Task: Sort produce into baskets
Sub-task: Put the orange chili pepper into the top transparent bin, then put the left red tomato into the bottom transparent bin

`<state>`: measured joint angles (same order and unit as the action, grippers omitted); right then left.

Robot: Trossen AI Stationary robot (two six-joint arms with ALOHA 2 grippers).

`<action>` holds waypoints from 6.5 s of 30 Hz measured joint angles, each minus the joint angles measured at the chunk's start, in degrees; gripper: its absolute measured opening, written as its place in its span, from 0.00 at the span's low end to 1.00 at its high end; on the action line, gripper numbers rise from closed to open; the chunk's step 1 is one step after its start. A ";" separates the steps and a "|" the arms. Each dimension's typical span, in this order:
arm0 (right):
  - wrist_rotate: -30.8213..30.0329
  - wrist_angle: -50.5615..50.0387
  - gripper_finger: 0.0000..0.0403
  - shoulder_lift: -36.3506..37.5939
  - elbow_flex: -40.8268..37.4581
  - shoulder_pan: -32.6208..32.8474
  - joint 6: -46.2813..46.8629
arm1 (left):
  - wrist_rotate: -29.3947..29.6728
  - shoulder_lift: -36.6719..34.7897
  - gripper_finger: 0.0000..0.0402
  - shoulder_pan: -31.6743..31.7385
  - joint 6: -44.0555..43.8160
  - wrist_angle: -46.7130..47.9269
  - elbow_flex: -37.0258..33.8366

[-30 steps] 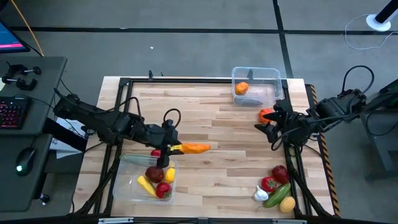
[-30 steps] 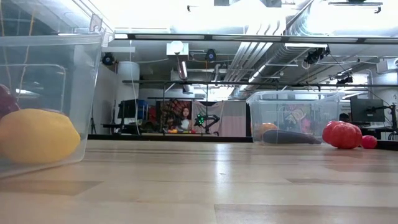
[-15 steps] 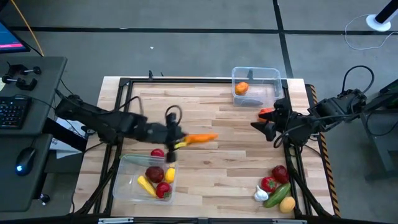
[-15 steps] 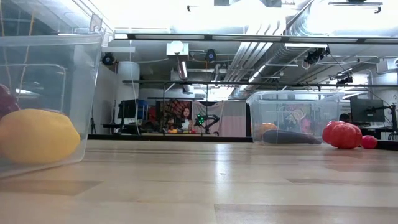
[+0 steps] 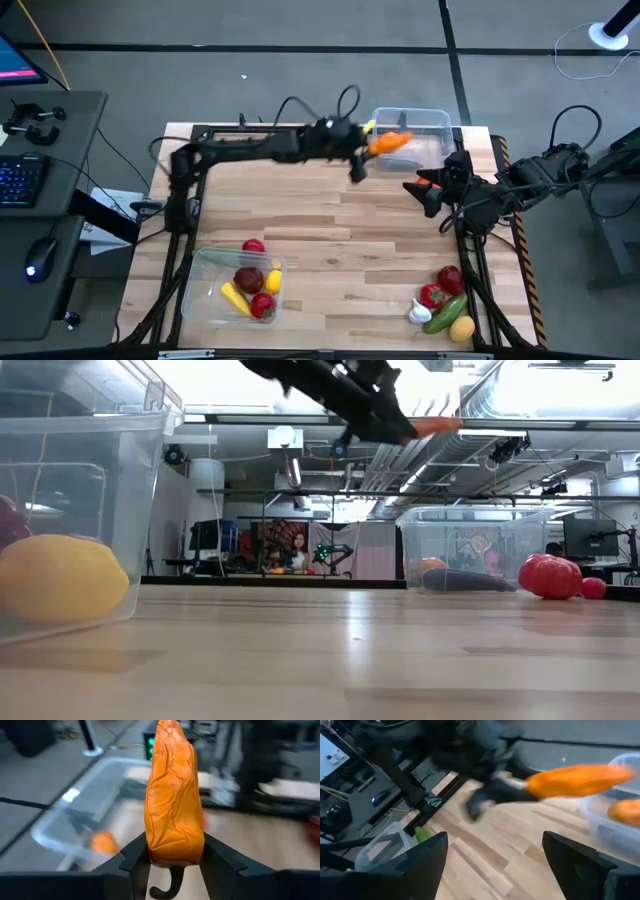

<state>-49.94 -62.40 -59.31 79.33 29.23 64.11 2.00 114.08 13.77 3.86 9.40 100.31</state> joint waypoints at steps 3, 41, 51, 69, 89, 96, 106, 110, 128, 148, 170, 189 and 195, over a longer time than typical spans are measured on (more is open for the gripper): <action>-1.88 0.36 0.78 0.00 0.00 0.02 -1.61 | -0.40 6.99 0.36 3.43 0.79 0.05 9.36; -5.57 0.73 0.78 -4.00 0.04 -5.68 -11.58 | -17.81 -17.92 0.49 4.39 -2.62 31.98 -5.25; 1.12 2.13 0.78 -11.15 0.04 -9.54 -7.88 | -12.41 -46.89 0.49 -2.41 -17.17 28.12 -43.16; 13.84 11.36 0.78 -17.66 0.04 -14.64 -7.59 | -19.65 -48.04 0.49 -2.99 -19.56 44.62 -48.13; 18.71 11.29 0.78 -17.46 0.02 -14.58 -17.29 | -20.15 -45.03 0.86 -4.14 -26.28 46.39 -48.07; 18.91 11.27 0.78 -17.46 0.02 -14.58 -17.72 | -20.04 -44.21 0.87 -4.62 -36.20 50.32 -48.00; 18.91 11.66 0.78 -17.44 0.02 -14.58 -17.85 | -22.56 -33.89 0.87 -4.25 -38.17 52.05 -48.00; 19.00 11.67 0.78 -17.46 0.02 -14.58 -17.37 | -24.81 -30.16 0.87 -4.87 -37.88 51.93 -48.00; 20.67 11.69 0.78 -17.45 0.00 -14.58 -16.57 | -27.10 -25.39 0.87 -9.17 -40.59 48.93 -48.00; 21.21 11.66 0.78 -17.44 0.00 -14.58 -17.92 | -23.89 -20.42 0.87 -15.57 -45.25 46.09 -47.96; 21.25 11.66 0.78 -17.44 0.00 -14.58 -18.11 | -17.80 -21.27 0.66 -11.15 -30.14 44.43 -40.46; 21.18 13.38 0.78 -16.98 0.09 -14.58 -23.36 | -34.96 -53.44 0.72 -19.22 -42.59 18.63 -26.83; 22.69 13.78 0.78 -16.98 0.09 -14.58 -24.88 | -30.17 -59.03 0.72 -31.65 -60.52 20.68 -26.93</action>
<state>-27.24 -48.62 -76.29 79.42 14.66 39.24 -28.17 55.05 -17.88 -56.66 30.08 73.38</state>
